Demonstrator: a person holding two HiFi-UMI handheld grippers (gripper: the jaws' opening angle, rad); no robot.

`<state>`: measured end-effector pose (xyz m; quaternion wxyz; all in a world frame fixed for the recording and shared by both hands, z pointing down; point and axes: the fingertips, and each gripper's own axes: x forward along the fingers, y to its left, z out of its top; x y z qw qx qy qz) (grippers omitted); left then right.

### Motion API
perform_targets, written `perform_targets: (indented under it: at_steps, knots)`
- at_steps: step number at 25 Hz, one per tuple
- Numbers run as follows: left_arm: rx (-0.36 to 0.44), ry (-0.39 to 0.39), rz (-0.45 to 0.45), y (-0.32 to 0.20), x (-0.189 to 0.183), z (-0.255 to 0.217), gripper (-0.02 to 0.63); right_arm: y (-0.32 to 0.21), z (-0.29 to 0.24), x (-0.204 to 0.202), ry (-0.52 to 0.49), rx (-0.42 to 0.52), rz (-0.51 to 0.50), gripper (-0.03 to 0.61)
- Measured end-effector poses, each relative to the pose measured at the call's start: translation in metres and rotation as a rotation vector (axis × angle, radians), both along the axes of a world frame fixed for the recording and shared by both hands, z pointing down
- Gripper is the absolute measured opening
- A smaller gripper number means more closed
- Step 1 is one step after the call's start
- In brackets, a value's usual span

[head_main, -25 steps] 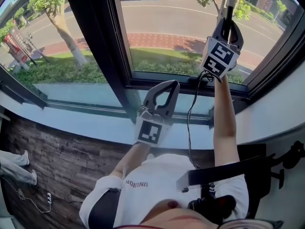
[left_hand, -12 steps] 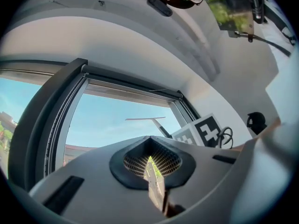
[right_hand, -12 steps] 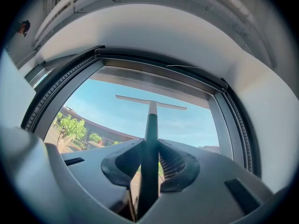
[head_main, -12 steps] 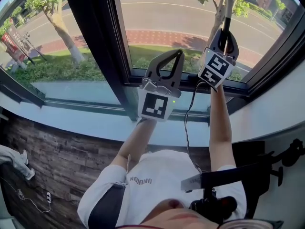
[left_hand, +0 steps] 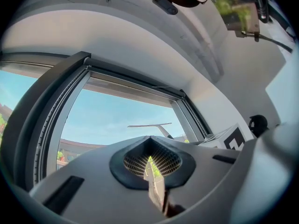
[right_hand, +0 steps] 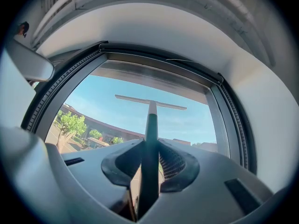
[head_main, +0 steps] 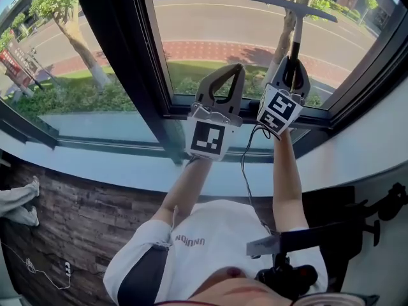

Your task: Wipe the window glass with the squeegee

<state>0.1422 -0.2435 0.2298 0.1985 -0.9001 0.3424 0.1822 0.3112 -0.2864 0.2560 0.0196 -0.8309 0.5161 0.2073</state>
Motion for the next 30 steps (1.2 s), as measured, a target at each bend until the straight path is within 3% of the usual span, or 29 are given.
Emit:
perform_targets:
  at_steps: [20, 30]
  knots:
    - [-0.087, -0.108, 0.053, 0.010, 0.014, 0.056, -0.005, 0.017, 0.106, -0.005, -0.069, -0.124, 0.000, 0.092]
    - [-0.119, -0.118, 0.049, 0.014, 0.008, 0.066, -0.005, 0.025, 0.145, -0.008, -0.119, -0.189, 0.004, 0.092]
